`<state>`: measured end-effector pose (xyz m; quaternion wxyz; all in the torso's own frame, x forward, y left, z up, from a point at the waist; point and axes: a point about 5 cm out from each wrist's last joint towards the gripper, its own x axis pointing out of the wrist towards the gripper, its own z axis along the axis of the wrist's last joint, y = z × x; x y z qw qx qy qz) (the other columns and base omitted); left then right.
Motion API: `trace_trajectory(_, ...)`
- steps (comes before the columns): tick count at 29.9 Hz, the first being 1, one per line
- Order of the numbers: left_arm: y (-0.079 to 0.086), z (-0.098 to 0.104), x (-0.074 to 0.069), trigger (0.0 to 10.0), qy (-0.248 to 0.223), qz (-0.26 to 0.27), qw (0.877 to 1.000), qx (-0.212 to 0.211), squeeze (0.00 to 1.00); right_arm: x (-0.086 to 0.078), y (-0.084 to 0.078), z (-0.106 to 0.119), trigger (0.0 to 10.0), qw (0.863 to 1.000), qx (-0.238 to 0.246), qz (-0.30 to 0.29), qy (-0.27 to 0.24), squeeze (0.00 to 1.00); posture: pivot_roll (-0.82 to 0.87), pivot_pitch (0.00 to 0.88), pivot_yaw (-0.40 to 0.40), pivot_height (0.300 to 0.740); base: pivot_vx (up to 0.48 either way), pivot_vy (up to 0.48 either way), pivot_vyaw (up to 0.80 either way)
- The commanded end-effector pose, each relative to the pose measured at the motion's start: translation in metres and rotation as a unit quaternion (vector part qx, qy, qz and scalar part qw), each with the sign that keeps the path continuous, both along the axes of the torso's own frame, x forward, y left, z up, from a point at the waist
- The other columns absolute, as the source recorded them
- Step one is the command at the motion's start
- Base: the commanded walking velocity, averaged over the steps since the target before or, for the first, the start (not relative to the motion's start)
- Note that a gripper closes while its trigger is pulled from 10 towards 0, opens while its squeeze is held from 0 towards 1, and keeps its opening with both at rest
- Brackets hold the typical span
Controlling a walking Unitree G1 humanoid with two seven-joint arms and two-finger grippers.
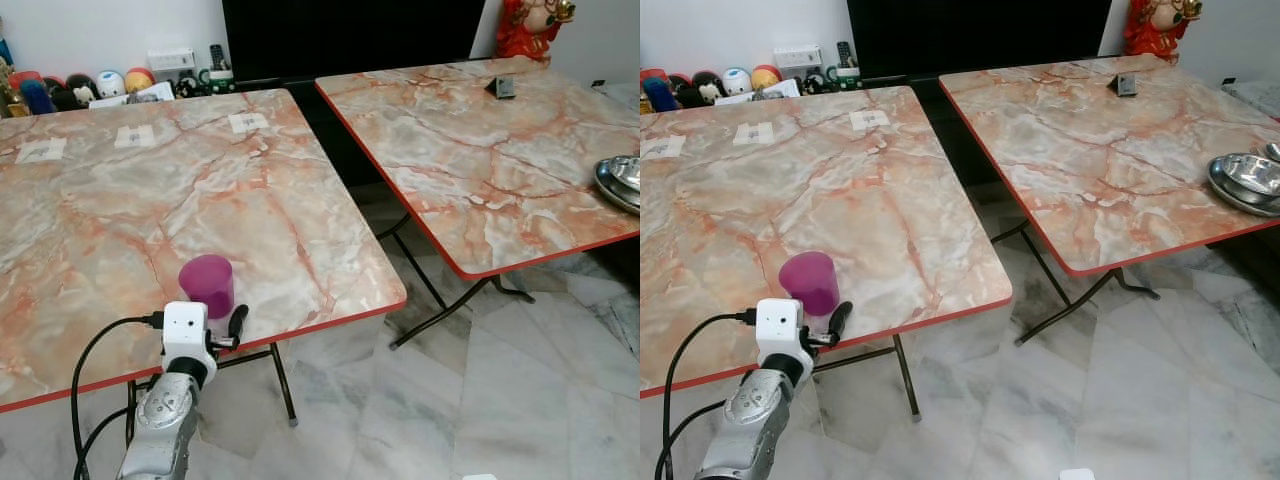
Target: Setting the table
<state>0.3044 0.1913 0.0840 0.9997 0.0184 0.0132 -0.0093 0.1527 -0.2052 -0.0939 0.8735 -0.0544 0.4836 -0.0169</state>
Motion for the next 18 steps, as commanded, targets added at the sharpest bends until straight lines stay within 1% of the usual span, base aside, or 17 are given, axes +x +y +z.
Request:
trace_trajectory(1,-0.001,0.000,0.002,10.0,-0.004,0.005,1.000,0.001,0.00,-0.004,0.000,-0.002,10.0,1.000,-0.002,0.005,0.008,0.00,0.01,0.088,-0.024,0.740,0.000,0.000,0.00)
trace_trajectory(18,-0.006,0.003,0.014,10.0,-0.021,0.019,1.000,-0.003,0.00,-0.004,-0.001,-0.002,10.0,1.000,-0.003,0.007,0.009,0.00,0.01,0.085,-0.028,0.740,0.000,0.000,0.00)
